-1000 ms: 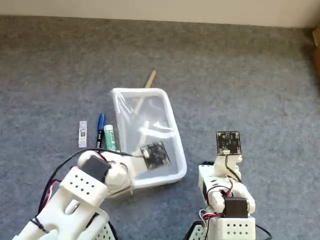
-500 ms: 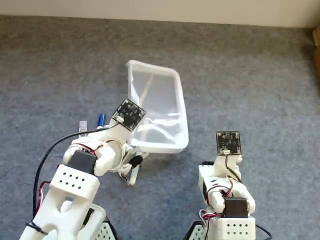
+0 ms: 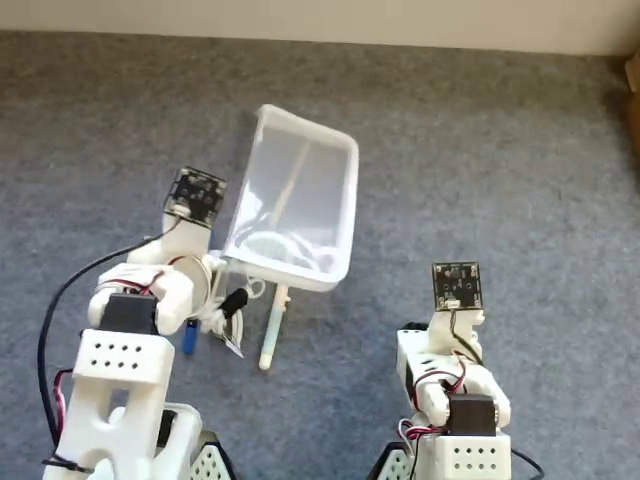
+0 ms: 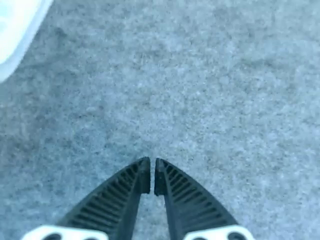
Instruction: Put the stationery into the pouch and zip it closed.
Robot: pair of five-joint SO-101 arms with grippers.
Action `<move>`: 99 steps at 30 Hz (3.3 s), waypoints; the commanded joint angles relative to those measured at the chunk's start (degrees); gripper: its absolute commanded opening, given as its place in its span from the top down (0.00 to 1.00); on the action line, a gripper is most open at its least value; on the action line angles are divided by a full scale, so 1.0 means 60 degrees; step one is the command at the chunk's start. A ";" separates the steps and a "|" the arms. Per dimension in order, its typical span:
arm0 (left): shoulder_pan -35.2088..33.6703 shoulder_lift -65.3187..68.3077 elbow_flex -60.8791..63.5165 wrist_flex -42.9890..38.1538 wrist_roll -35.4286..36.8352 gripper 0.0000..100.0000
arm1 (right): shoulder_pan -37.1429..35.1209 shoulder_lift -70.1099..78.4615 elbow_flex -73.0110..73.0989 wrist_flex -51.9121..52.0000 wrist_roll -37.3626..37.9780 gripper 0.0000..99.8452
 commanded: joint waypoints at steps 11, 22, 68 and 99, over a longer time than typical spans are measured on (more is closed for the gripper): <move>-0.0212 -0.0168 -0.0637 0.0850 -0.0322 0.80 | 0.0095 -0.0139 0.1136 -0.0081 0.0103 0.98; 0.0051 -0.0110 -0.0637 0.1685 -0.1026 0.80 | 0.0095 -0.0139 0.1136 -0.0081 0.0073 0.98; -0.2733 -0.0227 0.0945 -0.0073 0.1890 0.80 | -0.0667 -0.0125 -0.2982 -0.0271 -0.2154 0.98; -0.3934 -0.0227 0.1502 -0.1392 0.2886 0.80 | -0.6733 0.8930 -0.8960 -0.0359 -0.1495 0.95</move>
